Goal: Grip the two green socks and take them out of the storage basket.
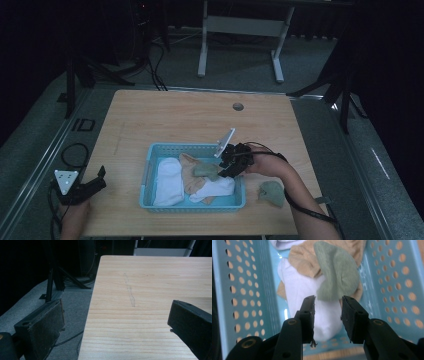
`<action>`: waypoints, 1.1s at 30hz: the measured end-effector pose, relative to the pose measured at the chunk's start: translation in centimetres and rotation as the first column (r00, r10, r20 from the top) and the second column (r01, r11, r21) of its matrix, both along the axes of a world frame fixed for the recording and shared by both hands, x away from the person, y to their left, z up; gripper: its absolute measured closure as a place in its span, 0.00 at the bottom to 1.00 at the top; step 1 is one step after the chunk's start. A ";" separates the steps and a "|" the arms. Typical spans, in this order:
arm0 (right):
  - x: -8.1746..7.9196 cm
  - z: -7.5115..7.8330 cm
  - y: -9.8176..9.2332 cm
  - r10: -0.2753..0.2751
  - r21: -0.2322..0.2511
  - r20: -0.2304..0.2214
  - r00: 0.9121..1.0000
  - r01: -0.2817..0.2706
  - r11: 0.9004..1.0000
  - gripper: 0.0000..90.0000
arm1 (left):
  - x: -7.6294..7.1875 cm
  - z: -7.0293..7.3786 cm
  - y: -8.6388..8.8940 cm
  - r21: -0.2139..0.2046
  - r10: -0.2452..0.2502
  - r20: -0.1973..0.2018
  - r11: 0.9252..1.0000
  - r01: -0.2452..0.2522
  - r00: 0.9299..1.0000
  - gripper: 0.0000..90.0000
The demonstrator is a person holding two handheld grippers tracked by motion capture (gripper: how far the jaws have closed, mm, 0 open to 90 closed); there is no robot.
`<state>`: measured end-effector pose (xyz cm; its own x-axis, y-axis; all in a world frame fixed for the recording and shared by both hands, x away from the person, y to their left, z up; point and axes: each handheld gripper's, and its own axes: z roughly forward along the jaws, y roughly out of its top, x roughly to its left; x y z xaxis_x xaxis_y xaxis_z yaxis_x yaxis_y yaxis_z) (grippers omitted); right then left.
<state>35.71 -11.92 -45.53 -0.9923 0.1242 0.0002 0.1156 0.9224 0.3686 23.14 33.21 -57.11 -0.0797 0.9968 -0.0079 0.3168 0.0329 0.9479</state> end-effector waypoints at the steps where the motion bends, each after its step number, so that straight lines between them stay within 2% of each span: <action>1: 0.0 -0.2 0.3 0.003 0.000 -0.003 1.000 -0.003 1.000 0.70 | 0.0 0.0 0.0 0.001 0.000 0.000 1.000 0.000 1.000 0.00; 8: 0.2 -1.3 1.7 0.024 -0.007 -0.022 0.999 -0.024 1.000 0.70 | 0.0 0.0 0.0 0.001 -0.001 0.000 1.000 0.001 1.000 0.00; 10: 0.5 -2.1 2.3 0.022 -0.027 -0.025 0.999 -0.022 0.999 0.70 | 0.0 0.0 0.0 -0.001 -0.001 0.000 1.000 0.001 1.000 0.00; 23: 1.2 -4.2 3.9 0.028 -0.061 -0.046 0.999 -0.031 0.998 0.71 | 0.0 0.0 0.0 -0.002 -0.003 0.001 1.000 0.003 1.000 0.00; 27: 1.3 -4.5 4.3 0.028 -0.081 -0.043 0.999 -0.031 0.996 0.75 | 0.0 0.0 0.1 -0.004 -0.004 0.002 1.000 0.004 1.000 0.00; 28: 1.3 -4.6 4.5 0.032 -0.089 -0.041 0.999 -0.036 0.995 0.80 | 0.0 0.0 0.1 -0.004 -0.004 0.002 1.000 0.004 1.000 0.00; 33: 1.2 -4.5 4.7 0.049 -0.096 -0.032 0.998 -0.051 0.994 0.90 | 0.0 0.0 0.1 -0.003 -0.003 0.002 1.000 0.003 1.000 0.00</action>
